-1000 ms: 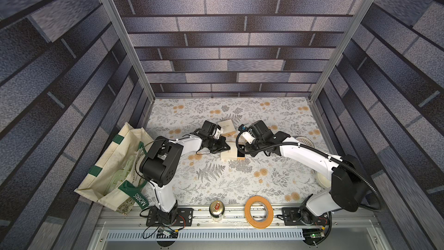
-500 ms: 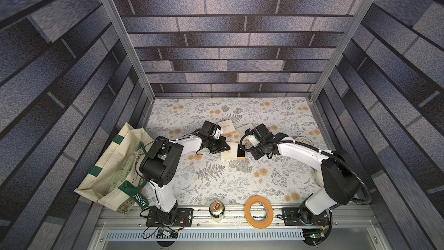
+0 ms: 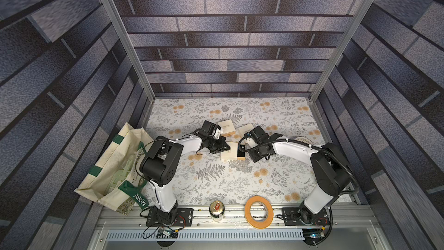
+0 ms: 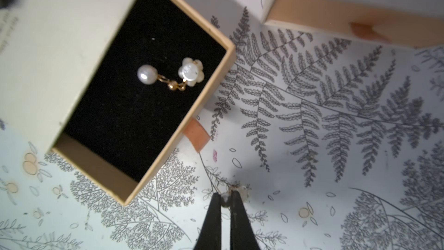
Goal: Take out the earrings from the drawer-style jewelry box
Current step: Place the earring at the center of the board.
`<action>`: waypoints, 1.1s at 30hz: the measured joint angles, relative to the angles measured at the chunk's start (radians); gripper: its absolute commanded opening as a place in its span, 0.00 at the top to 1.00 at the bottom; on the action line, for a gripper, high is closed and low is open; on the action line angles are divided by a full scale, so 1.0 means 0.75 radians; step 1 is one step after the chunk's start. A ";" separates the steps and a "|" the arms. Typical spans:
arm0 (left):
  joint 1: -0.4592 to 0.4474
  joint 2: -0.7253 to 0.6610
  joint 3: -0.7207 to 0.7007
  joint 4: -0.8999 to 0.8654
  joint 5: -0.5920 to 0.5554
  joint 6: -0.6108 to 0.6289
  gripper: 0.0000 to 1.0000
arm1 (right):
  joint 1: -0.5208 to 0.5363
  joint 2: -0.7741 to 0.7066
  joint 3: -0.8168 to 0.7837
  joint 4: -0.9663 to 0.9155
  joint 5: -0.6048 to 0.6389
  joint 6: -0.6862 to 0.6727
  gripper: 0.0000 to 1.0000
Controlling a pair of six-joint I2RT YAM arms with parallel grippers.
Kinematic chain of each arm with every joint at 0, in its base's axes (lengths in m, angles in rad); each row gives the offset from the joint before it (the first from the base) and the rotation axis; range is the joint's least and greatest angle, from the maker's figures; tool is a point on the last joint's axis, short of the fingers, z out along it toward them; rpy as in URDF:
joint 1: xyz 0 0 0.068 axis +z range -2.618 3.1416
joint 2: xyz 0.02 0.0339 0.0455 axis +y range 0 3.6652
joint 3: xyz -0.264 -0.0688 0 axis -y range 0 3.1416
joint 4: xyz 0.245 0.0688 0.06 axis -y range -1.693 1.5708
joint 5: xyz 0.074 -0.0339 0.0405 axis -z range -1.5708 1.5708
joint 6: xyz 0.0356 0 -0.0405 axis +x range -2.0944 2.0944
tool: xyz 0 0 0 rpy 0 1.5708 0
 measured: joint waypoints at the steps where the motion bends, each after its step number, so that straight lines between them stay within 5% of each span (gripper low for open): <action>1: 0.000 0.000 0.000 0.000 0.001 0.000 1.00 | 0.000 0.000 0.000 0.000 -0.001 0.001 0.95; 25: 0.001 0.007 0.000 0.012 0.011 0.000 1.00 | 0.000 -0.001 0.013 -0.009 0.026 0.019 0.73; 33: 0.001 0.007 0.000 0.014 0.012 0.000 1.00 | 0.000 -0.025 0.182 -0.103 -0.003 -0.025 0.71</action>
